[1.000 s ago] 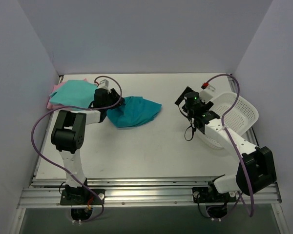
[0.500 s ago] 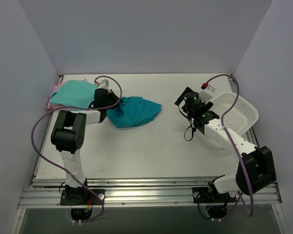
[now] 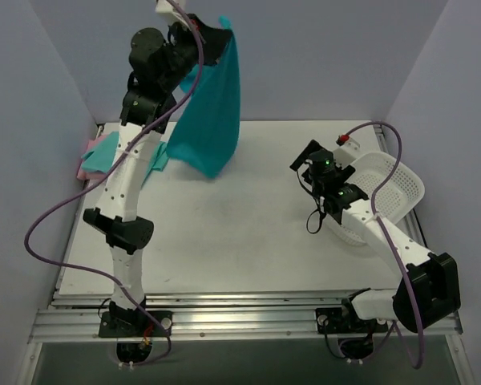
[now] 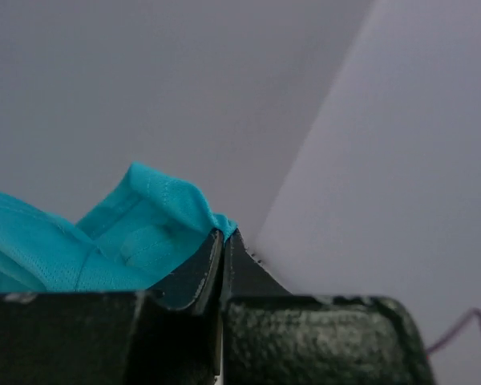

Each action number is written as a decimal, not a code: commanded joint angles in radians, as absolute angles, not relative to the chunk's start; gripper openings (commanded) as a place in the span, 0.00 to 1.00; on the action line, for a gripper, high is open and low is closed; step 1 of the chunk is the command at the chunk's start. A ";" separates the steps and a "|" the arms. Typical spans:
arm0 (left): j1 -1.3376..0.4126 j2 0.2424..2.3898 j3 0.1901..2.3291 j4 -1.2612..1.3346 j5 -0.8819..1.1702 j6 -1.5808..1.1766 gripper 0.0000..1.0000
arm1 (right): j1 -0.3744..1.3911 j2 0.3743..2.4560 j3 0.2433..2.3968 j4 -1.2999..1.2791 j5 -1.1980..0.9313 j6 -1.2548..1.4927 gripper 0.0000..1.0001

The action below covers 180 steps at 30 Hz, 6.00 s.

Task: Fold and stack the t-shirts
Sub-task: Flatten the tshirt out

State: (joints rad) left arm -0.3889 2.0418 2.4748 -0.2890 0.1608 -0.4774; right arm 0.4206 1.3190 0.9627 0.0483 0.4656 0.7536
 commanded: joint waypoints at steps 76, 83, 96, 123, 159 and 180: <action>-0.365 1.697 1.051 0.462 0.359 -0.543 0.98 | 0.486 1.962 1.152 0.229 0.374 0.759 0.85; -0.365 1.713 1.060 0.463 0.361 -0.543 0.98 | 0.485 1.963 1.143 0.249 0.359 0.755 0.21; -0.362 1.691 1.083 0.404 0.316 -0.519 0.98 | 0.520 1.804 1.057 0.180 0.406 0.762 0.00; -0.429 2.114 1.620 0.336 0.353 -0.684 0.93 | 0.999 0.977 0.732 -0.465 0.795 1.117 0.00; -0.526 2.183 1.647 0.176 0.086 -0.894 0.88 | 1.008 1.034 0.719 -0.463 0.833 1.143 0.00; -0.545 2.339 1.835 0.104 0.012 -0.939 0.86 | 1.009 0.991 0.712 -0.486 0.839 1.147 0.00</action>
State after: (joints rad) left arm -0.5415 2.3173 1.7679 0.1188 0.0292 -0.9257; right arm 1.0027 1.0111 0.7269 -0.4473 0.7818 1.1259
